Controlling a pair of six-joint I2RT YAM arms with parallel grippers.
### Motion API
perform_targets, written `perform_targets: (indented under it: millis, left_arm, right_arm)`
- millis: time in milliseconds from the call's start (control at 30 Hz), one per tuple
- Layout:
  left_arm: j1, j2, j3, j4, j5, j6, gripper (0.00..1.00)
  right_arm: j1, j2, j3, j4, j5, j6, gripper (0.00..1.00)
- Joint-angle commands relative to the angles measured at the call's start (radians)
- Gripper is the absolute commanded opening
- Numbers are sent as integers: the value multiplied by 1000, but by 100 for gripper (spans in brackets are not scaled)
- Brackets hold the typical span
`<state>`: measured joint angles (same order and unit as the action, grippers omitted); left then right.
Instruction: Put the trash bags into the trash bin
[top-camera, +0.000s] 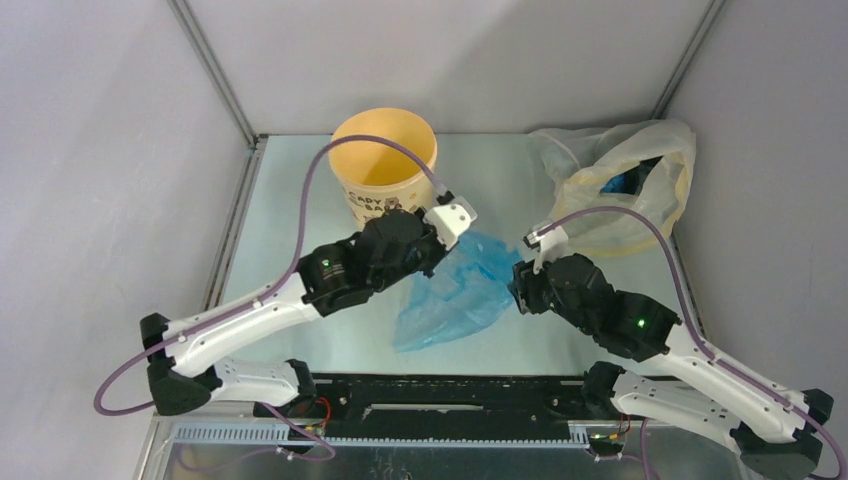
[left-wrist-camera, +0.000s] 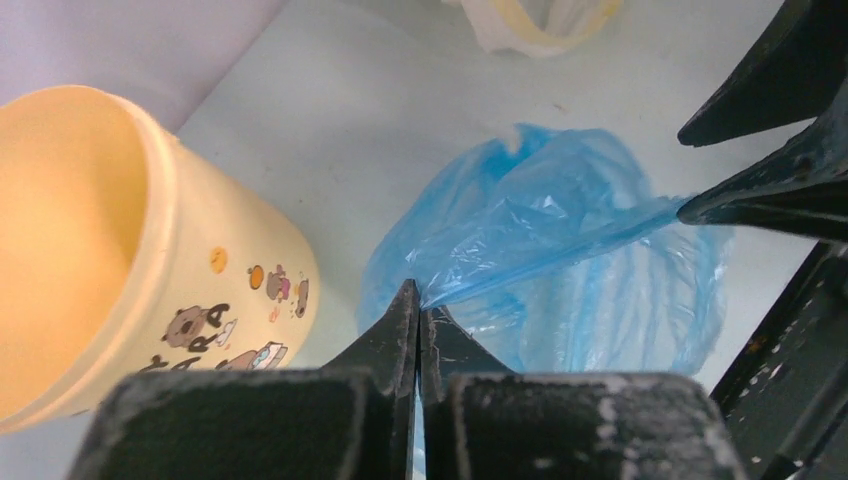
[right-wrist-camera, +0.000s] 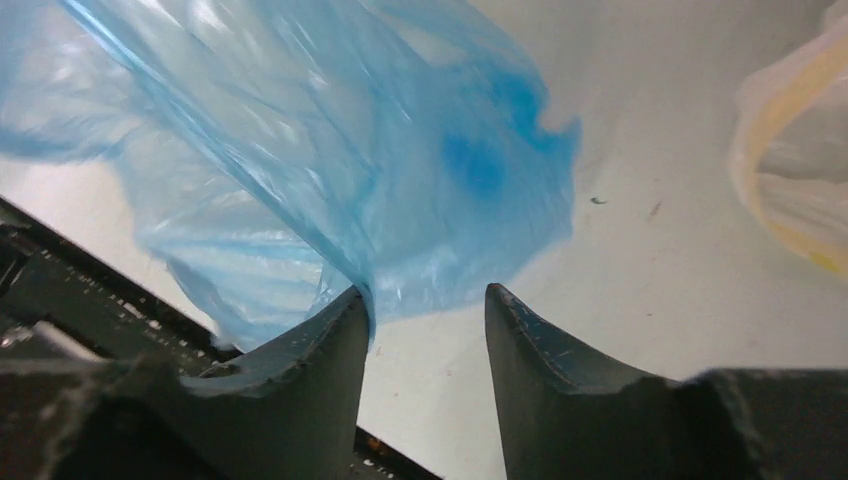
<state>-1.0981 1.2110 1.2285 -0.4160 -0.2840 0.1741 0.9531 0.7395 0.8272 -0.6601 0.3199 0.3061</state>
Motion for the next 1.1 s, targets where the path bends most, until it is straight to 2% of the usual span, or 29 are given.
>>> perform_targets:
  millis: [0, 133, 300, 400, 433, 533, 567, 667, 700, 800, 900, 1067]
  left_arm:
    - [0, -32, 139, -135, -71, -163, 0]
    - [0, 10, 211, -233, -49, -268, 0]
    - [2, 55, 227, -268, -43, -340, 0]
    - [9, 73, 225, -268, -43, -358, 0]
    - [12, 77, 227, -268, -38, -366, 0]
    - [31, 87, 229, -265, -4, -403, 0]
    - [38, 90, 229, -262, 12, -417, 0]
    - [58, 101, 233, -254, 60, -463, 0]
    - [60, 105, 233, -251, 76, -476, 0]
    - [64, 119, 233, -238, 114, -494, 0]
    - [73, 129, 231, -232, 128, -510, 0]
    - [89, 139, 228, -231, 155, -521, 0]
  right_arm:
    - [-5, -8, 78, -8, 120, -6, 52]
    - [32, -37, 92, 10, 99, -19, 56]
    - [167, -69, 90, 15, 191, -32, 72]
    - [242, -57, 85, 26, 226, -38, 72]
    - [268, -55, 72, 46, 232, -44, 69]
    - [337, -57, 1, 195, 226, -69, 52]
    - [353, -58, -26, 254, 222, -75, 43]
    - [393, -46, -139, 458, 218, -93, 7]
    - [405, -32, -171, 525, 222, -101, 0]
    - [442, 54, -231, 718, 267, -142, 0]
    - [481, 180, -262, 880, 400, -199, 0]
    - [491, 392, -271, 1061, 496, -225, 0]
